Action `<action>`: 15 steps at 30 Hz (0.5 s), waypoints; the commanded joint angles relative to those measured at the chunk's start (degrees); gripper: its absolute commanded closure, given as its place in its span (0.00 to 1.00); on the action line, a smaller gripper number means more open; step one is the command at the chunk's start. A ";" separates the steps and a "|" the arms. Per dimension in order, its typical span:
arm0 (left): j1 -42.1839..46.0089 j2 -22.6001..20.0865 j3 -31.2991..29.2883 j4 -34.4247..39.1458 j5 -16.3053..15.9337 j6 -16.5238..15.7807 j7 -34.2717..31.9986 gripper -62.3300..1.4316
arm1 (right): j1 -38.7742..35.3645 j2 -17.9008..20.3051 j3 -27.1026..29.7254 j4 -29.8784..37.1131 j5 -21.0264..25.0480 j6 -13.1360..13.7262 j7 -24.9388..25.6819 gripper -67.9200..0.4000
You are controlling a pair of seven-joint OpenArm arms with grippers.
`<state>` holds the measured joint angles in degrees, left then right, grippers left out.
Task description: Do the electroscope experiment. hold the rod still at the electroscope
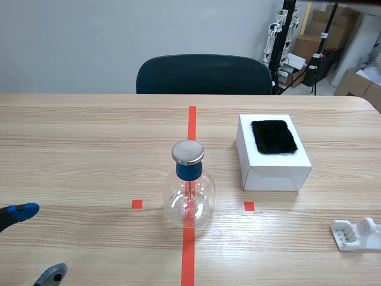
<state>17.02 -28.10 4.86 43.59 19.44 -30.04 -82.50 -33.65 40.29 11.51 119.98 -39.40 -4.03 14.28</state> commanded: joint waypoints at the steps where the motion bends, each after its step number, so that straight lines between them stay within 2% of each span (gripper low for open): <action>1: 0.11 -0.50 -0.37 0.31 -0.61 -0.09 -0.79 0.00 | 2.01 1.88 -2.23 -0.68 -0.90 -0.79 -0.48 0.94; 8: 0.11 -0.50 -0.37 0.31 -0.61 -0.09 -0.81 0.00 | 8.92 8.63 -12.66 -6.56 -6.01 -0.85 -1.55 0.94; 15: 0.11 -0.50 -0.37 0.31 -0.61 -0.09 -0.79 0.00 | 15.82 9.33 -20.68 -12.35 -11.28 -0.87 -1.51 0.94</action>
<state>17.02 -28.10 4.86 43.59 19.44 -30.04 -82.52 -19.33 49.34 -9.34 107.11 -50.65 -4.01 12.99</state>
